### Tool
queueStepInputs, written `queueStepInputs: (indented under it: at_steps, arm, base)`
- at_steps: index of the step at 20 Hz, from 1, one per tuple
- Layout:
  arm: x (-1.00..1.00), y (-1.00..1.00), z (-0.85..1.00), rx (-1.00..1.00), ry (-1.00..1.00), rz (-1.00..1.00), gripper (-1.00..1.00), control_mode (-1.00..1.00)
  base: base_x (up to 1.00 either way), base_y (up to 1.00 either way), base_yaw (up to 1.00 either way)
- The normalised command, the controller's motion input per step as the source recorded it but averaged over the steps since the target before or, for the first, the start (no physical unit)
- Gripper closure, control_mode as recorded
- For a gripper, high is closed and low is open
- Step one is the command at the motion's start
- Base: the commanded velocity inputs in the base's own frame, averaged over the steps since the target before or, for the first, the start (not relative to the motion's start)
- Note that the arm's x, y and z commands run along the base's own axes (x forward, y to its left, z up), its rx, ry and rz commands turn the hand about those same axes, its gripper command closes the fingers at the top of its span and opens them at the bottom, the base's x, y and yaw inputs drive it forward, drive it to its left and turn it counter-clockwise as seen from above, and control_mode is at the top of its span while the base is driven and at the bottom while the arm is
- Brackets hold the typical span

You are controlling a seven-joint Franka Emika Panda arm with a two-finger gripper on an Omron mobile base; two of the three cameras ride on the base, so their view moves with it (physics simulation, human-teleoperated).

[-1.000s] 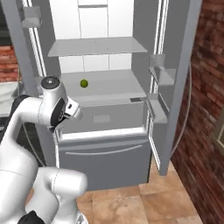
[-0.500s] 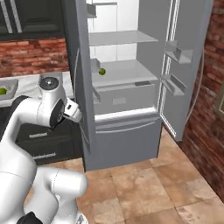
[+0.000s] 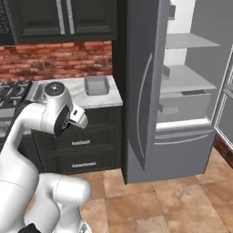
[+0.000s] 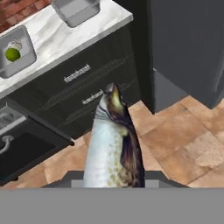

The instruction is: Place one lime and one fish in each tupperware on the nearby counter, to pack two identical lunches.

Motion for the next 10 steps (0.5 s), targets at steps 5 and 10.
queueStepInputs:
  at_steps: [5, 10]
  arm:
    - [0.00, 0.00, 0.00, 0.00, 0.00, 0.00, 1.00, 1.00]
    - [0.00, 0.00, 0.00, 0.00, 0.00, 0.00, 1.00, 1.00]
  base:
    - [1.00, 0.13, 0.14]
    - [1.00, -0.46, -0.01]
